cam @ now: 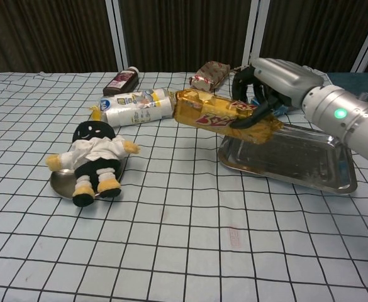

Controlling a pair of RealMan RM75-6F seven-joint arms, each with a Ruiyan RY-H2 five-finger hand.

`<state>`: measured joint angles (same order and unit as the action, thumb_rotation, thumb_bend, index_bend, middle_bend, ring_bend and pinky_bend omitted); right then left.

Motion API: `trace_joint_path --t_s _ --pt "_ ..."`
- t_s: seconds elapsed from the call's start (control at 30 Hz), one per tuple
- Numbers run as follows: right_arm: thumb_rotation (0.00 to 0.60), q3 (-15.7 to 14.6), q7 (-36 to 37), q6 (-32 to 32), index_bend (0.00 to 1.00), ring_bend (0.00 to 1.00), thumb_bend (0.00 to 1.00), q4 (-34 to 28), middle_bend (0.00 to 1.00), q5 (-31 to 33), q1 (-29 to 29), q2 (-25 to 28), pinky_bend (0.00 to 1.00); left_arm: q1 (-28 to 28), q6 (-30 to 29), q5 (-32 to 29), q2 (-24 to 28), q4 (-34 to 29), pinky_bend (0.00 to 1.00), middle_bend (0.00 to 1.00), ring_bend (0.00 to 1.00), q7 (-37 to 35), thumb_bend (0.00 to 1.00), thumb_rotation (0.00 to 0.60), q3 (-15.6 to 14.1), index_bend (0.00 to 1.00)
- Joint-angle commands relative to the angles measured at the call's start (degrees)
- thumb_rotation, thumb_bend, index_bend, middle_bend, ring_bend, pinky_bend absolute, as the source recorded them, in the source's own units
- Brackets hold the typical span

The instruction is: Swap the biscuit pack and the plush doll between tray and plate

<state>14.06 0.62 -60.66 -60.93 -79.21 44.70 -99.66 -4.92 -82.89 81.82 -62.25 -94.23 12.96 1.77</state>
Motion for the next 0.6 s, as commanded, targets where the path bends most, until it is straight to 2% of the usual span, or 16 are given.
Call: trace_joint_path --t_s 0.03,0.23,0.4,0.53,0.6 --pt "0.6 1.97 1.65 2.66 0.88 0.79 0.29 4.48 0.65 -0.39 4.15 -3.84 0.77 0.09 -0.22 -0.23 0.07 0.05 0.16 0.12 0.06 0.04 0.44 0.6 0.19 0.16" --pt "0.6 2.69 1.12 5.51 0.88 0.79 0.29 13.83 0.65 0.11 8.68 -9.58 0.77 0.02 -0.46 -0.65 0.17 0.38 0.16 0.12 0.06 -0.35 0.44 0.6 0.71 0.17" --pt "0.6 2.96 4.14 8.12 0.88 0.77 0.29 21.48 0.65 0.56 11.64 -13.65 0.75 -0.13 -0.18 -0.86 0.18 0.49 0.16 0.12 0.06 -0.38 0.44 0.6 0.79 0.17" --pt "0.6 2.06 8.8 10.11 0.88 0.69 0.29 24.79 0.64 -0.07 13.0 -15.48 0.7 0.14 -0.64 -0.8 0.21 0.43 0.16 0.12 0.06 -0.35 0.44 0.6 0.73 0.17" --pt "0.6 1.07 10.46 10.24 0.84 0.61 0.29 26.19 0.59 -0.89 13.15 -16.02 0.68 0.15 -0.7 -0.78 0.23 0.51 0.16 0.12 0.06 -0.52 0.44 0.6 0.77 0.17"
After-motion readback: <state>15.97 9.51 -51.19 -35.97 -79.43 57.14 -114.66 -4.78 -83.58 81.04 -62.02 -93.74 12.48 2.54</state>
